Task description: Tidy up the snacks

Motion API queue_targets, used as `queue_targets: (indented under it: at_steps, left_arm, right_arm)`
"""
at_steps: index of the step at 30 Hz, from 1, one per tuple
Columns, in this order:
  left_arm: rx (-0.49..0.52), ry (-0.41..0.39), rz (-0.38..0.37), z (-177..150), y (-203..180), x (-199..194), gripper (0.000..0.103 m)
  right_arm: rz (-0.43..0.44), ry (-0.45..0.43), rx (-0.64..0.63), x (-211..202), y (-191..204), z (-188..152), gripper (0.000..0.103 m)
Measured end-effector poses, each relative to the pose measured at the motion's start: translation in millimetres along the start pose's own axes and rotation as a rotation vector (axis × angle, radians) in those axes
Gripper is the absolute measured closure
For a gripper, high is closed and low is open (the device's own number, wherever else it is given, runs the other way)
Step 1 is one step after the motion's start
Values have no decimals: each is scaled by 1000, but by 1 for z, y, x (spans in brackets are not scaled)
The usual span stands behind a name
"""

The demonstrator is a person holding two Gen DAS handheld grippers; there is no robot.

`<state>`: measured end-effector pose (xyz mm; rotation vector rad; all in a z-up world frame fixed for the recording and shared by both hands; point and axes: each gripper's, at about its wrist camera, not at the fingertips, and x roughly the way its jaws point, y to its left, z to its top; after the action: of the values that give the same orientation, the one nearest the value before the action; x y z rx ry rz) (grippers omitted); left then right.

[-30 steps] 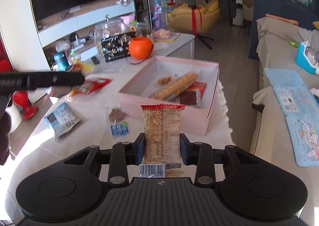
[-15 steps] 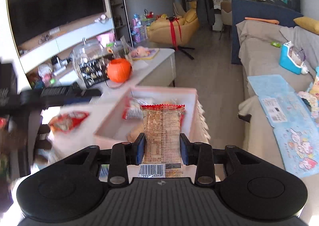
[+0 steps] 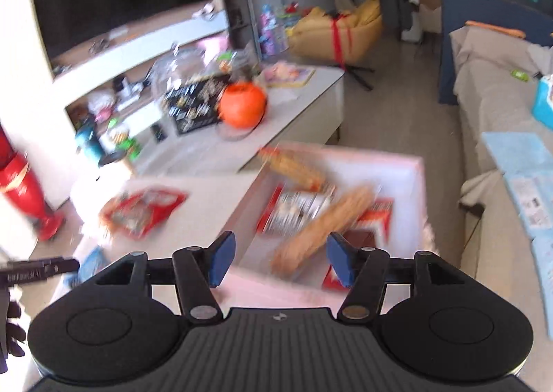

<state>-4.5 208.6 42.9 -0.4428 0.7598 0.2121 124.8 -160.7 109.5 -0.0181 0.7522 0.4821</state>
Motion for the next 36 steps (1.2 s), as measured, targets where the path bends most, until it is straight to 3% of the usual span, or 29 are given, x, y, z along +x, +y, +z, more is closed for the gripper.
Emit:
queue_targets:
  at_steps: [4,7,11,15,22,26,29,31,33,36]
  left_arm:
    - [-84,30,-25,-14,22,-2,43]
    - [-79,21,-18,-13,19,5,44]
    - [-20,-9,-26,-9,2,15,44]
    - [126,-29,-41,-12,-25,32,43]
    - [129,-17,-255,-8,-49,39,45]
    - [87,-194,-167,23,-30,11,45]
    - [-40,-300,-48,41,-8,9,45]
    - [-90,-363,-34,41,1,17,45]
    - [-80,-371,6,35,2,28,45]
    - [-26,-318,31,33,6,41,45]
  right_arm:
    - [35,72,-81,18,29,-40,41]
    - [46,92,-129,30,48,-58,39]
    - [63,95,-156,42,64,-69,37]
    - [67,113,-120,54,62,-72,36]
    - [84,122,-112,55,64,-68,36]
    - [122,90,-149,46,82,-45,33]
    - [167,76,-132,53,98,-18,24]
    - [190,81,-73,72,112,7,21]
    - [209,106,-26,97,125,29,21]
    - [237,191,53,147,146,58,21]
